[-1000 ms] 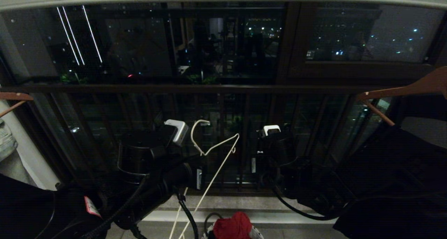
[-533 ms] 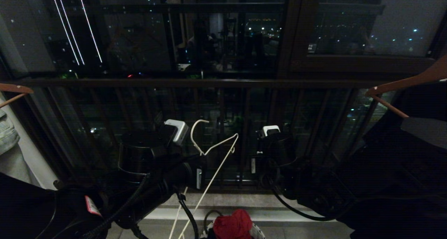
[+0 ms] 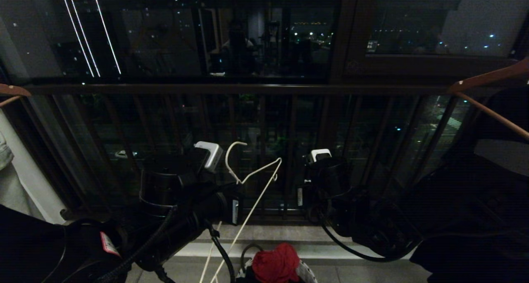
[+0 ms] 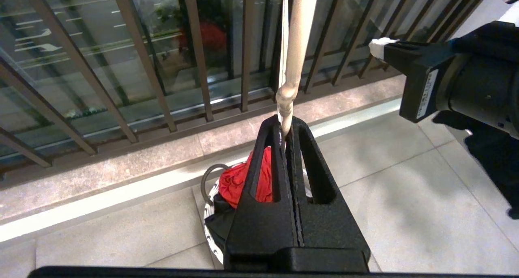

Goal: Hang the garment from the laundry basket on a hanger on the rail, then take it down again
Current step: Put clothes in the basket

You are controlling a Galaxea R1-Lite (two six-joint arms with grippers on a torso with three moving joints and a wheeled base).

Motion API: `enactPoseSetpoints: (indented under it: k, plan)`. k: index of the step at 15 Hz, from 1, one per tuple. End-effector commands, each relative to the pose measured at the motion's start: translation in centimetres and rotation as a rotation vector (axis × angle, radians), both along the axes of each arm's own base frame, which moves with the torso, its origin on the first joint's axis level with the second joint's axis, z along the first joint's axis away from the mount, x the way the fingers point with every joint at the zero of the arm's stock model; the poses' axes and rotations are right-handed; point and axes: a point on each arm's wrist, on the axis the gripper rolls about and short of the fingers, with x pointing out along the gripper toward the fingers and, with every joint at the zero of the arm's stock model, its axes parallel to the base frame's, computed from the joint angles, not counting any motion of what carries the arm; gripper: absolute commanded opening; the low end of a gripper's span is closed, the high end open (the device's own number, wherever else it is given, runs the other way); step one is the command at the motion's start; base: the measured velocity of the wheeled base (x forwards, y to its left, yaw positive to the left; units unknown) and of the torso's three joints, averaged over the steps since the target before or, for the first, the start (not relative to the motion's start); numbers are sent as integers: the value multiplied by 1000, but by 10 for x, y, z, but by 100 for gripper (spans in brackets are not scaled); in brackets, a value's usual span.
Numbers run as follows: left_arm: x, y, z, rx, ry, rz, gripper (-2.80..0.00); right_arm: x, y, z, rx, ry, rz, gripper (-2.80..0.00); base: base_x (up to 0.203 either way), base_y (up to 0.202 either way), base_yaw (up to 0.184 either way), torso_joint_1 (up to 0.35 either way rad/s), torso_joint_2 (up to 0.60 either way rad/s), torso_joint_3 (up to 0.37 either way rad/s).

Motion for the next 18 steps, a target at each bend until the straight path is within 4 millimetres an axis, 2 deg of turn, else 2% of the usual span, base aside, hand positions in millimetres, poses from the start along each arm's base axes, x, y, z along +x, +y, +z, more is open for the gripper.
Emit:
enactPoseSetpoints:
  k: [1, 7, 18]
  plan:
    - [0, 1, 1, -5, -5, 4, -280, 0, 0, 0, 3, -4, -2, -280, 0, 0, 0, -152, 339, 191]
    - [0, 1, 1, -2, -4, 5, -280, 0, 0, 0, 2, -4, -3, -280, 0, 0, 0, -165, 374, 206]
    - [0, 1, -1, 3, 0, 5, -280, 0, 0, 0, 2, -4, -3, -280, 0, 0, 0, -223, 529, 303]
